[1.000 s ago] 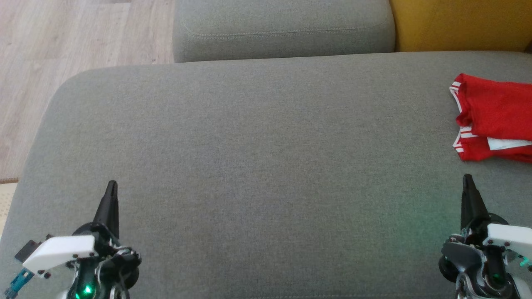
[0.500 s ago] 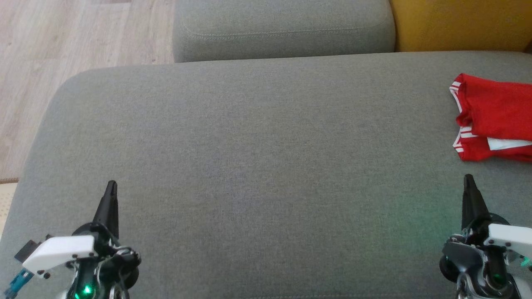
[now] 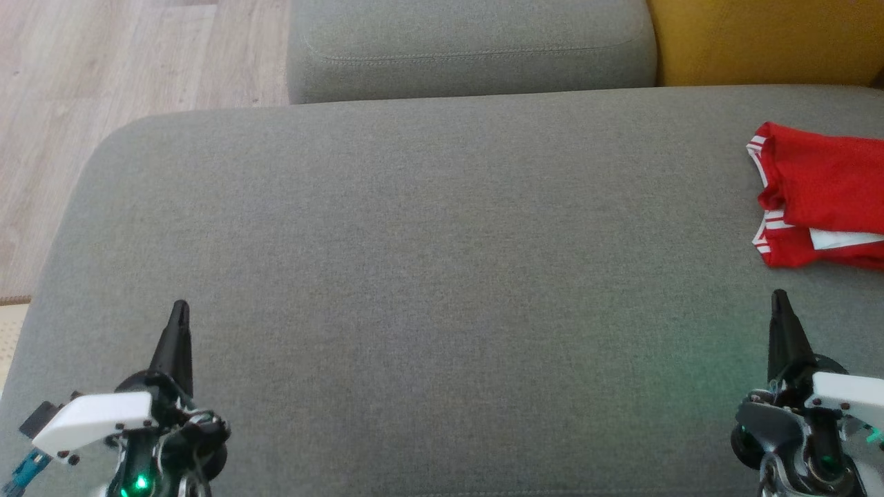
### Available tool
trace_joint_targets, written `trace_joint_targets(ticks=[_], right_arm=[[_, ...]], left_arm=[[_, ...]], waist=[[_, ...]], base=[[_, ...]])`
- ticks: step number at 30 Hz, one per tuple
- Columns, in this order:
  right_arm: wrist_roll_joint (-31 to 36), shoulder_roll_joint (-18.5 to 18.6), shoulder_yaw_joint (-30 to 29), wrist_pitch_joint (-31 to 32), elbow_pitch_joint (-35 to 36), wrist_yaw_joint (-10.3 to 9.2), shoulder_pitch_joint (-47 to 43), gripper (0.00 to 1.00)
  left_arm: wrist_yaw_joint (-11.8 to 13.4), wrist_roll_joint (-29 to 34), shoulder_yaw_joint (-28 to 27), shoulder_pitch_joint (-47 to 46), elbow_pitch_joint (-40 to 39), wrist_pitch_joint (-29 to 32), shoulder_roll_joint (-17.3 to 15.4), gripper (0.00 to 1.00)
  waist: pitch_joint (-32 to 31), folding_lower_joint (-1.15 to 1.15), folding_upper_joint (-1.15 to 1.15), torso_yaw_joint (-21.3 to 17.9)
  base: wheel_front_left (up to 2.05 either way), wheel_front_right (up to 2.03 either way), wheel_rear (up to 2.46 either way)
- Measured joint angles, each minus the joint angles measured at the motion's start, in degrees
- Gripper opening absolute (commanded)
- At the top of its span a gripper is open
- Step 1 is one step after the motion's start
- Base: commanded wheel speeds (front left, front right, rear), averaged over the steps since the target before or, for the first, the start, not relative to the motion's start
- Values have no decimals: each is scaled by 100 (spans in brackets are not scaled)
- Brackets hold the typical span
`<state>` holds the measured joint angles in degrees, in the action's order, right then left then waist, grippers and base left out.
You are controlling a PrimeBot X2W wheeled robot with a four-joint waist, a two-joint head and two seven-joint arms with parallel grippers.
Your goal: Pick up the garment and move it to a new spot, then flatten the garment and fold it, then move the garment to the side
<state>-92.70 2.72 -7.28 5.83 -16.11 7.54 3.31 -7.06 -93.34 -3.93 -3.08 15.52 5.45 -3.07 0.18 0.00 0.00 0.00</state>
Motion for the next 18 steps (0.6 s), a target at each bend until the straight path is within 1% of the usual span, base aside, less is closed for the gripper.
trace_joint_targets(ticks=[18], right_arm=[[1, -3, -8, 1, 0, -1, 0, 0]], left_arm=[[-1, 9, -18, 0, 0, 8, 9, 0]], waist=[[0, 0, 0, 0]], base=[[0, 0, 0]])
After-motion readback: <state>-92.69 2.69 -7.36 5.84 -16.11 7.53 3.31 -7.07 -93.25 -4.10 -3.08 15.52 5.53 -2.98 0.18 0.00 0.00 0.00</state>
